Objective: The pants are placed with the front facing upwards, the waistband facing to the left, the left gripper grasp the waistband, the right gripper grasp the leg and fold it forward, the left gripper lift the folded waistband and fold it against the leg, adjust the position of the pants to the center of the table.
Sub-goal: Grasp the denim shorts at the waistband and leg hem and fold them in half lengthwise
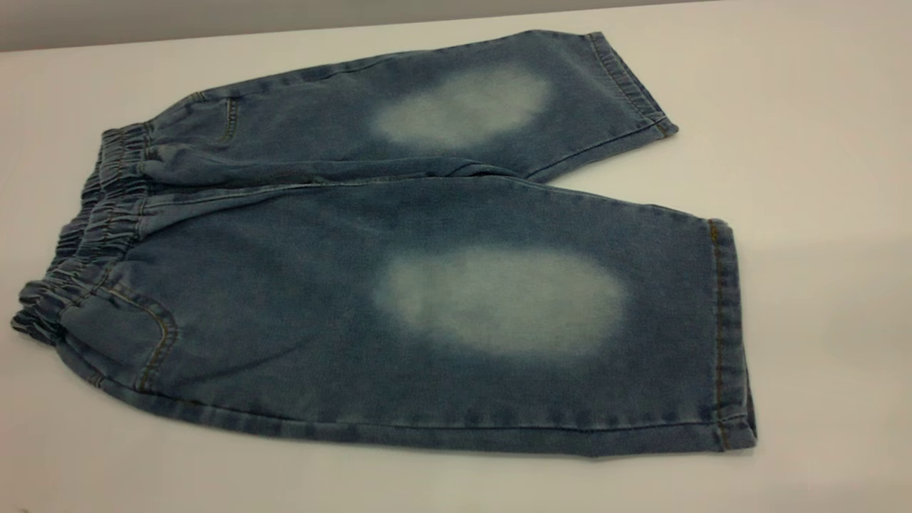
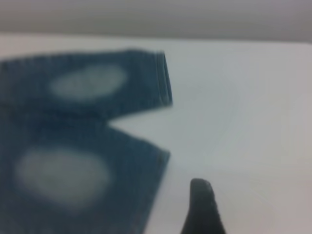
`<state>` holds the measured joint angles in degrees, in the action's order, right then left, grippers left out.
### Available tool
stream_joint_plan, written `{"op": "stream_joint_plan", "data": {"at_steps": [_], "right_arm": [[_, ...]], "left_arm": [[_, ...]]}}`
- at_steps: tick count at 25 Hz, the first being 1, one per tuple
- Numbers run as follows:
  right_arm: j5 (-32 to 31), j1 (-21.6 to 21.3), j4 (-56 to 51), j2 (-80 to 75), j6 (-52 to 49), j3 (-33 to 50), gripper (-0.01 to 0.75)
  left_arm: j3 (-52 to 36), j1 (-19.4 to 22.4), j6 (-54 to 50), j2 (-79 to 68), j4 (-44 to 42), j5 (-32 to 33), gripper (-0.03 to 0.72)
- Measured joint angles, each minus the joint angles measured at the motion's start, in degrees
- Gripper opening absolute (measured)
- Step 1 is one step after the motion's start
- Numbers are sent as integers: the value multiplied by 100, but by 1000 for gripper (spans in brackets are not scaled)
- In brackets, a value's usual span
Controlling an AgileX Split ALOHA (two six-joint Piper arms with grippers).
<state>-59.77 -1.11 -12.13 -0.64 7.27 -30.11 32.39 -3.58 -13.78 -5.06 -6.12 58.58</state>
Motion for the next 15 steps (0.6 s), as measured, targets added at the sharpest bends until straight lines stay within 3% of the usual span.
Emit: {"op": "stream_joint_plan", "data": {"at_steps": [9,15], "right_arm": [[615,0,-803,-1826,226,-801,427],[920,0,-1372,-3194,694,-1110,427]], "left_arm": [[345,0,-675,-2266,218,-1009,566],[345,0,-692,-4014,358,-2111,566]]}}
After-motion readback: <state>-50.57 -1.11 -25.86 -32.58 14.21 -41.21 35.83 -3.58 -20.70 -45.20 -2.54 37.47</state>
